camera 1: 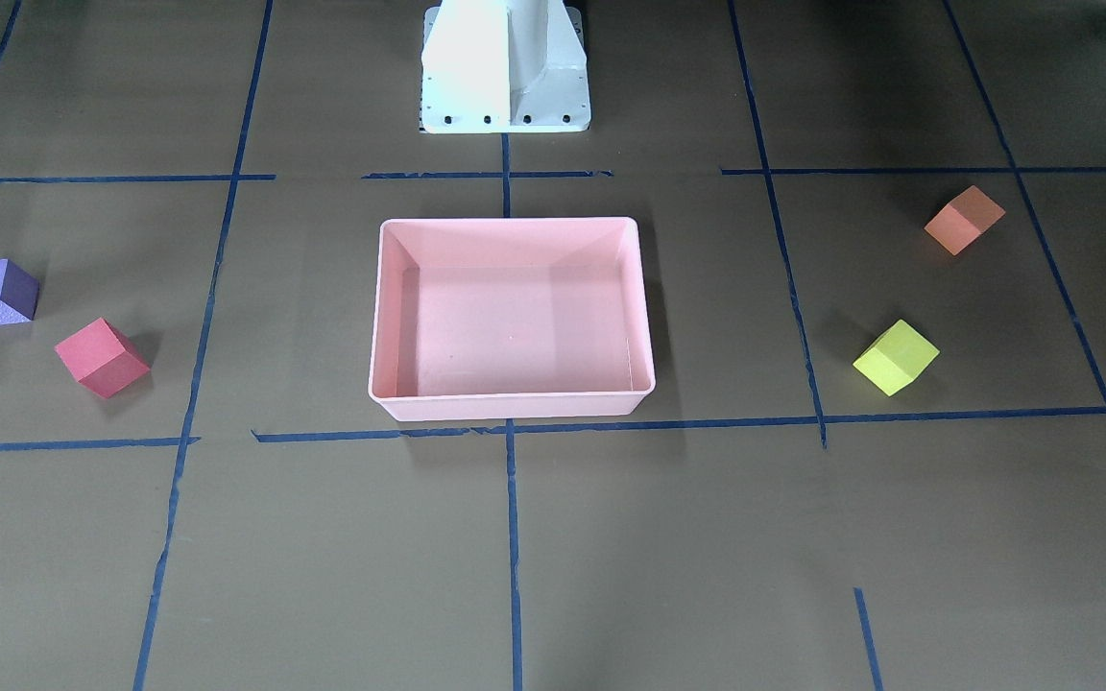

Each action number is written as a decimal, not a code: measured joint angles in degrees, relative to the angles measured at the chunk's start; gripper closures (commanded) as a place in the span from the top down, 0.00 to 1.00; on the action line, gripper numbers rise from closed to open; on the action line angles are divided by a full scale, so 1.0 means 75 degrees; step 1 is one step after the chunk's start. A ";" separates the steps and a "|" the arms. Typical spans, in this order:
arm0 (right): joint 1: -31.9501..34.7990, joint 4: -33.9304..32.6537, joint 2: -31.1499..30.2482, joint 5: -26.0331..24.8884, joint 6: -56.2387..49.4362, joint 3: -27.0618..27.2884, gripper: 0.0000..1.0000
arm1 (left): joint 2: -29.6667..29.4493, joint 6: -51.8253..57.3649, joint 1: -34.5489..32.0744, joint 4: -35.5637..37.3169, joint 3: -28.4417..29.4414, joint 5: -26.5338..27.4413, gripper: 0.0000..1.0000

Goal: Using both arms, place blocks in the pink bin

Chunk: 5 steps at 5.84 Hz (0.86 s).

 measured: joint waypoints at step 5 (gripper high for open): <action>-0.2535 0.2502 0.0361 -0.0539 0.3608 -0.0413 1.00 | 0.0000 0.0000 0.0004 0.0000 0.0008 -0.0014 1.00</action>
